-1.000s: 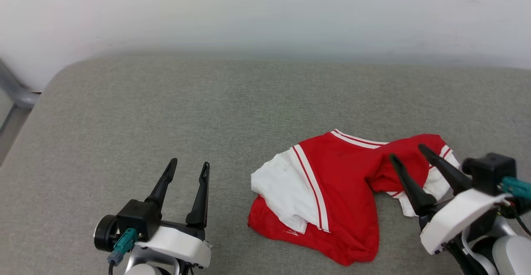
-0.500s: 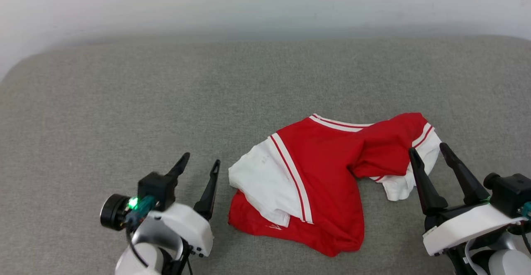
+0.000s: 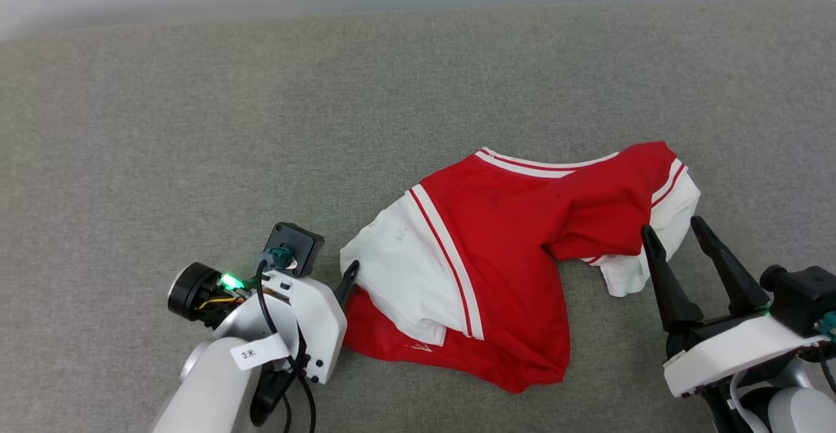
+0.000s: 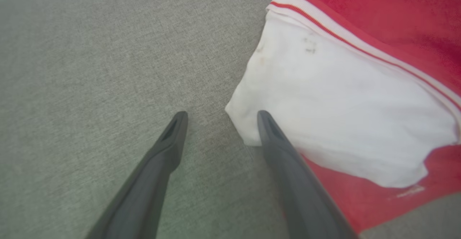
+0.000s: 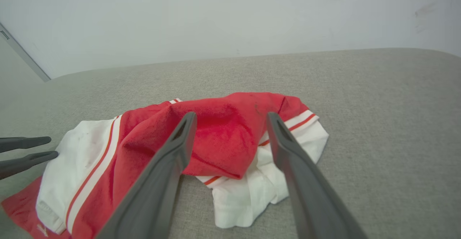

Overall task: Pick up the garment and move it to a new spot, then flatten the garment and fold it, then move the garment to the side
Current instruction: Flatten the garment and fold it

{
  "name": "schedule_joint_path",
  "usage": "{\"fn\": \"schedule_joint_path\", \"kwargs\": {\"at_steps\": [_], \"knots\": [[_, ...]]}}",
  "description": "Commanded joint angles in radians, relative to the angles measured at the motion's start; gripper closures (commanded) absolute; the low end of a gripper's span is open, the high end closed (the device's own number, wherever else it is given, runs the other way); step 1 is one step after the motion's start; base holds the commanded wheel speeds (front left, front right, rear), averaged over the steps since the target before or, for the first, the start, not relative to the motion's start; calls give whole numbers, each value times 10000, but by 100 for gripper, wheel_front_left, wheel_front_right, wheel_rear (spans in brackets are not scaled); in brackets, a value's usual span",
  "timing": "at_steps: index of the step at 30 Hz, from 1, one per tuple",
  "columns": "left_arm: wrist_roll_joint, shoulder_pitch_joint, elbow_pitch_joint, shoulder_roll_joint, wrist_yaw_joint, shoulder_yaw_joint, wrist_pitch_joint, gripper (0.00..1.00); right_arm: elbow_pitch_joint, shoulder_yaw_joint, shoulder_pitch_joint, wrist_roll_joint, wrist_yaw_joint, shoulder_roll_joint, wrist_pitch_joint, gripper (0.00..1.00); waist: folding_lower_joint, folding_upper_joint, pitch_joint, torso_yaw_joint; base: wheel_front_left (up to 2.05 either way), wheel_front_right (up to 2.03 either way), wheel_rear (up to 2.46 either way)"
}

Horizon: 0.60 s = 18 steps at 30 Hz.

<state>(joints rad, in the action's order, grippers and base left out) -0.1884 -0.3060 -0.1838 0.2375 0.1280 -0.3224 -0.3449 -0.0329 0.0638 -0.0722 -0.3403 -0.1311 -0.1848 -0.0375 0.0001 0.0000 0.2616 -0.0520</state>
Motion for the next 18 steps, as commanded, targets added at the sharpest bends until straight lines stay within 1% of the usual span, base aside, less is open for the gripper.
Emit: {"fn": "schedule_joint_path", "kwargs": {"at_steps": [1, 8, 12, 14, 15, 18], "knots": [[42, -137, -21, 27, -47, -23, -34, 0, -27, 3, -70, 6, 7, 62, -9, 0, -1, 0, 101, -46, 0, 0, 0], [439, -611, -555, 275, -104, -282, -353, 0, 7, 85, -228, -27, 7, 100, -71, 0, -1, 0, 580, -181, 0, 0, 0], [343, -586, -927, 381, -35, -672, -908, 0, 93, 55, -334, -17, 7, 129, -144, 0, -1, 0, 739, -201, 0, 0, 0], [241, -492, -1030, 458, -5, -917, -1193, 76, 140, 42, -357, -11, 7, 134, -174, 0, -1, 0, 781, -190, 0, 0, 0], [184, -477, -1017, 493, 7, -991, -1250, 100, 158, 31, -361, -7, 7, 132, -180, 0, -1, 0, 794, -182, 0, 0, 0], [-16, -453, -1015, 607, -12, -1082, -1272, 100, 256, 26, -368, 17, 7, 170, -211, 0, -1, 0, 756, -140, 0, 0, 0]]}}
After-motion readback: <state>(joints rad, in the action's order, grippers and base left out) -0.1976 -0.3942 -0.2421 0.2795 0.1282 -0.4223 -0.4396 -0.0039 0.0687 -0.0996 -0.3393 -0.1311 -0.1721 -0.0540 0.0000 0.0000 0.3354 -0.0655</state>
